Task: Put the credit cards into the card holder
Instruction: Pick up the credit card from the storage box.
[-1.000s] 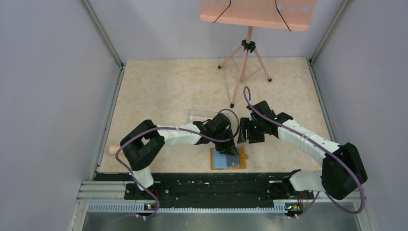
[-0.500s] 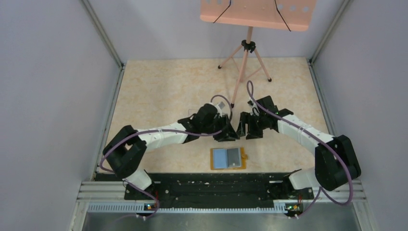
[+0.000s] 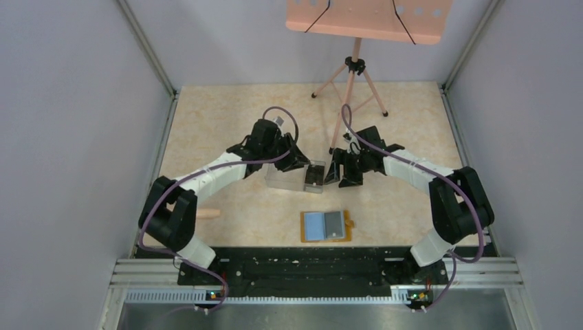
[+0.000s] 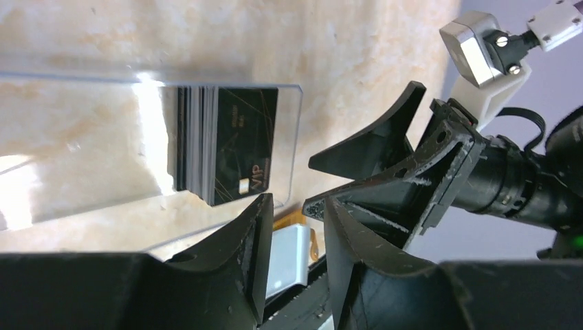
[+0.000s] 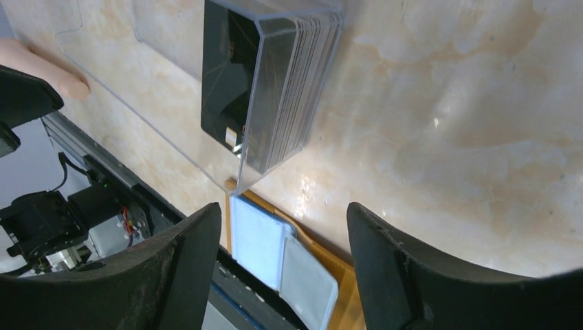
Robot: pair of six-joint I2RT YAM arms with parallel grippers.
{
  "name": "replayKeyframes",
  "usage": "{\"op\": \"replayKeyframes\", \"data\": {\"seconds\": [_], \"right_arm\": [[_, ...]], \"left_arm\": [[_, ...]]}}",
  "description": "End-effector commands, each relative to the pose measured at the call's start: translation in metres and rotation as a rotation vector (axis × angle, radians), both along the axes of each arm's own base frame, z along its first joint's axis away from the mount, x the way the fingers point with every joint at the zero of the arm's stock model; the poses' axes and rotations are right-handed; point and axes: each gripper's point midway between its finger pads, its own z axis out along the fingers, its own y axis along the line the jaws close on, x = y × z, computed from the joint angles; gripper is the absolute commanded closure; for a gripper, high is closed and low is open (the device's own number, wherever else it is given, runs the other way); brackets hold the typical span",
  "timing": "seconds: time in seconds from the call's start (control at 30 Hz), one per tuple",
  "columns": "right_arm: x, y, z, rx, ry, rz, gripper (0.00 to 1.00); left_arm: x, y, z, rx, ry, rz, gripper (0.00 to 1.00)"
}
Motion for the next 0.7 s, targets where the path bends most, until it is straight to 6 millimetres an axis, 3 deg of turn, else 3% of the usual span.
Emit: {"op": "replayKeyframes", "data": {"seconds": [0.0,0.13,0.33,0.5,0.67], "right_arm": [[0.026,0.02,0.015,0.073,-0.052,0.007,0.35],[0.029,0.028,0.007,0.084,-0.04,-0.002,0.43],[0.022,0.04,-0.009,0.077,-0.007,0.014,0.58],[0.019,0.044,-0.011,0.072,0.001,0.022,0.75],[0.015,0.045,-0.012,0.069,0.006,0.028,0.82]], "left_arm": [[0.002,0.014,-0.032,0.212,0.074,-0.046,0.62],[0.008,0.003,-0.043,0.212,0.102,-0.064,0.63],[0.011,0.007,-0.061,0.297,0.138,-0.067,0.66],[0.008,0.004,-0.073,0.326,0.164,-0.094,0.71],[0.007,0.0,-0.078,0.335,0.17,-0.101,0.72]]}}
